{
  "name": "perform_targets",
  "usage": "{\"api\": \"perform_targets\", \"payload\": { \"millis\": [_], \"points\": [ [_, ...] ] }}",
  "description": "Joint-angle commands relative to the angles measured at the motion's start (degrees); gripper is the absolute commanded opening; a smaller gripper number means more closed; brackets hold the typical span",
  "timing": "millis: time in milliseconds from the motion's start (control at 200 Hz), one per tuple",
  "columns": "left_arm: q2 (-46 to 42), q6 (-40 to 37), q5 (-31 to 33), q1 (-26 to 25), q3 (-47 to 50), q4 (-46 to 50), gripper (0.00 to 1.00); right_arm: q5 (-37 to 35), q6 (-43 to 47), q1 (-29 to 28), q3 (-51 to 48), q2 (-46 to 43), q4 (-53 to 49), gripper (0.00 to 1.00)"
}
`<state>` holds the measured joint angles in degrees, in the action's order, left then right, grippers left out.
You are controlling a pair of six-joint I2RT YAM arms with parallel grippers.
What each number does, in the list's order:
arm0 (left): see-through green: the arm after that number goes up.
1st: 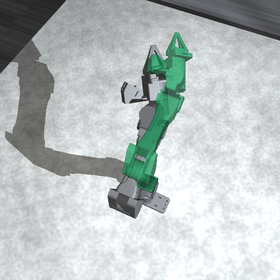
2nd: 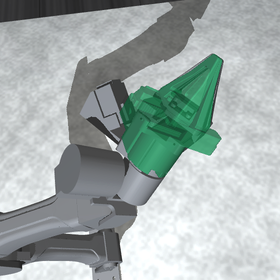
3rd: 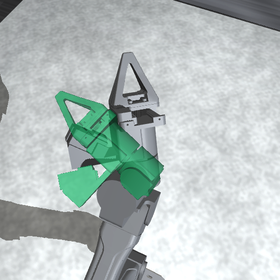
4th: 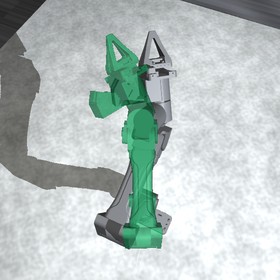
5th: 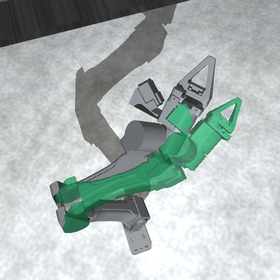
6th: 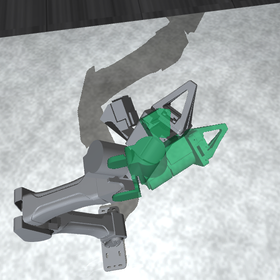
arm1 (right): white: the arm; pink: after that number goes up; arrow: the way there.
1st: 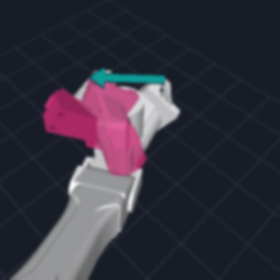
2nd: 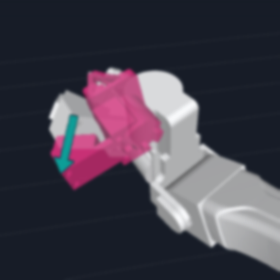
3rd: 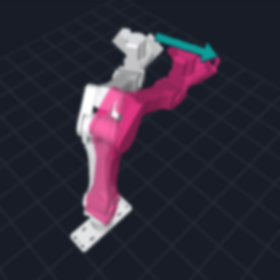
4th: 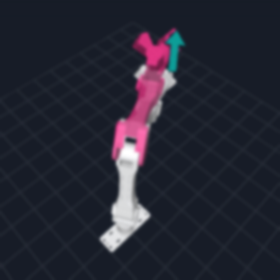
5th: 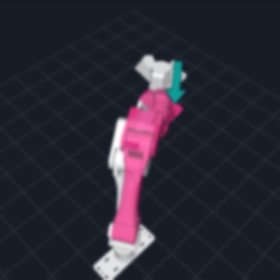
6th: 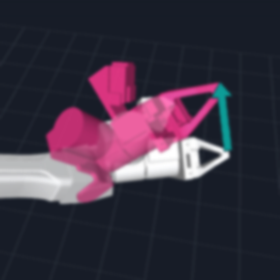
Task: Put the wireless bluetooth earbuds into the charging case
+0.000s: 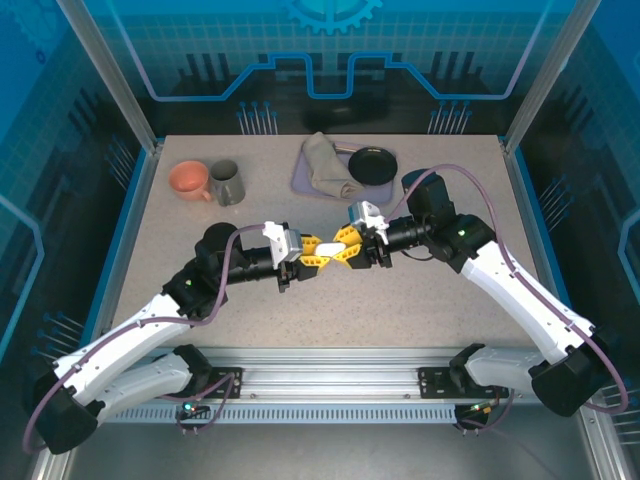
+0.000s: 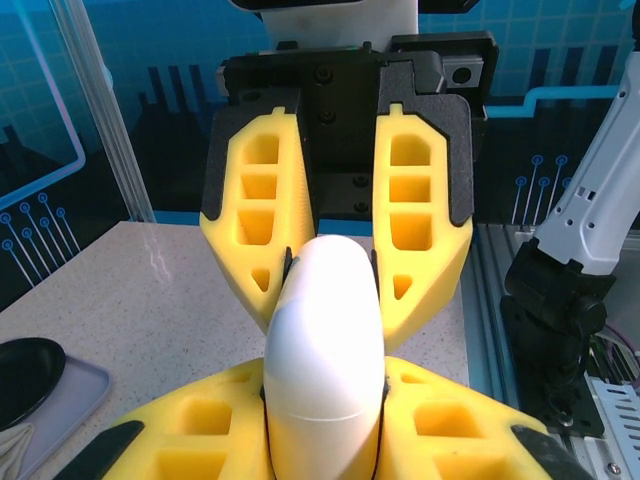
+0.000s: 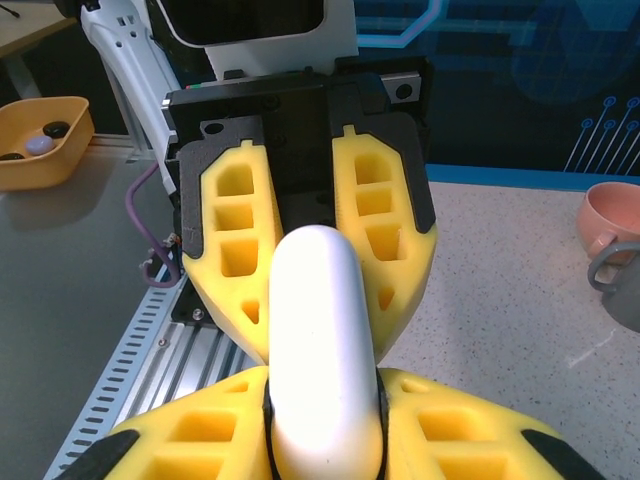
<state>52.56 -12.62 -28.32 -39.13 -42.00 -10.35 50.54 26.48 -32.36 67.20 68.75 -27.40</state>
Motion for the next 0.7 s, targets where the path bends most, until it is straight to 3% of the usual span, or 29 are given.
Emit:
{"api": "perform_targets", "payload": {
  "millis": [0, 395, 695],
  "points": [
    [-0.1, -2.2, 1.4, -0.1, -2.0, 0.1, 0.27, 0.2, -2.0, -0.7, 0.5, -0.9, -0.6, 0.26],
    [-6.3, -3.5, 9.0, -0.1, 1.5, 2.9, 0.98, -8.0, -8.3, 2.6, -3.9, -0.6, -3.0, 0.23],
    [-13.2, -3.6, 18.7, -0.1, 0.1, 9.3, 0.99, -5.9, -28.6, 3.1, -8.8, 6.3, 2.6, 0.23]
  ]
}}
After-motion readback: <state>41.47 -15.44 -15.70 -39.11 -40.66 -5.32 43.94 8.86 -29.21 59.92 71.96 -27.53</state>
